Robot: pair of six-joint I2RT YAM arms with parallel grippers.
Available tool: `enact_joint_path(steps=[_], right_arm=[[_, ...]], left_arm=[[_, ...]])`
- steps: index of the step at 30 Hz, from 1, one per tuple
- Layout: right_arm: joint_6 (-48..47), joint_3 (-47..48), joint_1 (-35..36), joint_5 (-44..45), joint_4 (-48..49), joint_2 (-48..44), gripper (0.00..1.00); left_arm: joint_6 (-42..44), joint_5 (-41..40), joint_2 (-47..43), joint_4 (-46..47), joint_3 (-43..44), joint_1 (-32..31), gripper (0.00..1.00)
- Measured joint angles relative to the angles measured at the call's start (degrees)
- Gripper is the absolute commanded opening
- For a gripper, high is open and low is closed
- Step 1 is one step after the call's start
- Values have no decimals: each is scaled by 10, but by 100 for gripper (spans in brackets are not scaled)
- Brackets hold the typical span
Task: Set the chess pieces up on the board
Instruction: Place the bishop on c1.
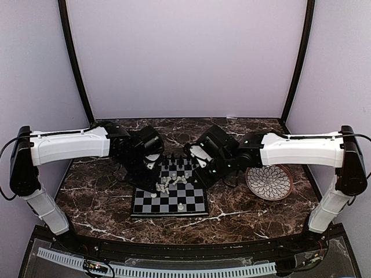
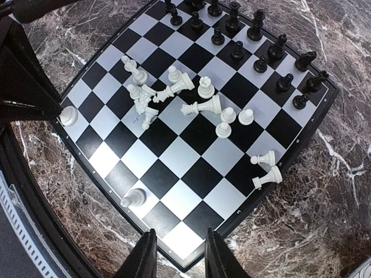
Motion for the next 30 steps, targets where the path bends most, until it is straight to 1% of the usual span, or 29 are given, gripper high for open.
enact_joint_path(steps=[8,17,30], right_arm=[[4,3,0,-2,0,10,30],[4,4,0,-1,0,11,30],[4,4,0,-1,0,11,30]], left_arm=[[0,7,38,20,-1,-12,2],[-3,16,56,36,-16,-30,1],[-5,16,69,49,-27,-31,3]])
